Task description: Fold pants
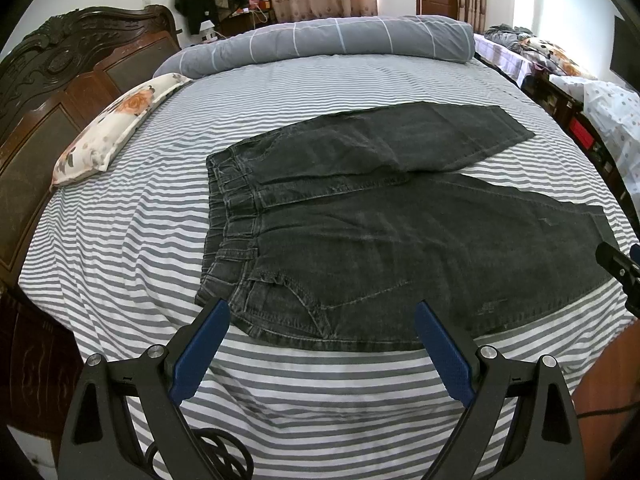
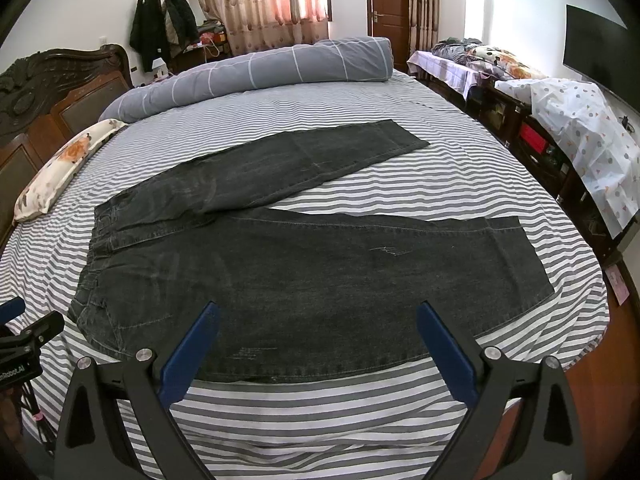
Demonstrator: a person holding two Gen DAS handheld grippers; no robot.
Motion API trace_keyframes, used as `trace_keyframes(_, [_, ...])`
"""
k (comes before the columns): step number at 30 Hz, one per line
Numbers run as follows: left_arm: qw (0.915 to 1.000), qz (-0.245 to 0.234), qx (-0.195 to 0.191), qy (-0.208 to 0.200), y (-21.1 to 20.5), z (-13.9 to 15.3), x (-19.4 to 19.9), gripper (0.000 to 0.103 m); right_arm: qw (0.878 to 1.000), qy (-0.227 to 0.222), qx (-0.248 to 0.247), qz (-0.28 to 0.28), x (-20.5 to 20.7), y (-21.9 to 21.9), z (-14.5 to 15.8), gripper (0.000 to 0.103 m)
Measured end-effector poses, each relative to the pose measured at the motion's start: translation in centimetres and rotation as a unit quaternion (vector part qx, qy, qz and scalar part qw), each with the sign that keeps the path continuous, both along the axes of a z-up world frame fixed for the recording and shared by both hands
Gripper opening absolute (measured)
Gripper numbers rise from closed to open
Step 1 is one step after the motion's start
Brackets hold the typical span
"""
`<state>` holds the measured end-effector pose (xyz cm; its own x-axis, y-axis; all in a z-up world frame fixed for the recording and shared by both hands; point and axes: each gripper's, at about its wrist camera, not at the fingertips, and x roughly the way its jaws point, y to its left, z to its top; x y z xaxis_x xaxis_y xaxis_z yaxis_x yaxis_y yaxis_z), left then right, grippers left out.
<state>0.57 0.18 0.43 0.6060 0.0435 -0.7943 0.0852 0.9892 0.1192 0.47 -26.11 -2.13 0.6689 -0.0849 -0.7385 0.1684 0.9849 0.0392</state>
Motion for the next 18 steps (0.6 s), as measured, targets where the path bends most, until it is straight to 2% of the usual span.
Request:
trace_keyframes(2, [0.9999,0.000,0.010,-0.003,0.0,0.1,0.0,0.094,1.000,0.000,0.001,-0.001,0.0,0.0,0.0,0.097])
trace_keyframes(6, [1.0000,-0.001,0.001,0.001,0.0,0.1,0.1,0.094,1.000,0.001,0.001,-0.002,0.1,0.0,0.0,0.097])
trace_keyframes(11, [0.9995,-0.001,-0.028,0.013,0.2,-0.1,0.3,0.094,1.000,0.001,0.002,-0.001,0.2,-0.1,-0.1,0.097])
trace_keyframes(14, [0.9995,-0.001,-0.029,0.015,0.2,-0.2,0.3,0.094,1.000,-0.001,0.005,0.002,0.3,-0.2,0.1,0.097])
trace_keyframes(16, [0.9983,0.000,-0.053,0.024,0.5,-0.5,0.5,0.094,1.000,-0.002,0.007,0.005,0.6,-0.2,0.4,0.097])
trace_keyframes(18, [0.9980,0.004,-0.058,0.027,1.0,-0.4,0.9,0.094,1.000,-0.005,0.006,0.010,0.9,-0.1,0.7,0.097])
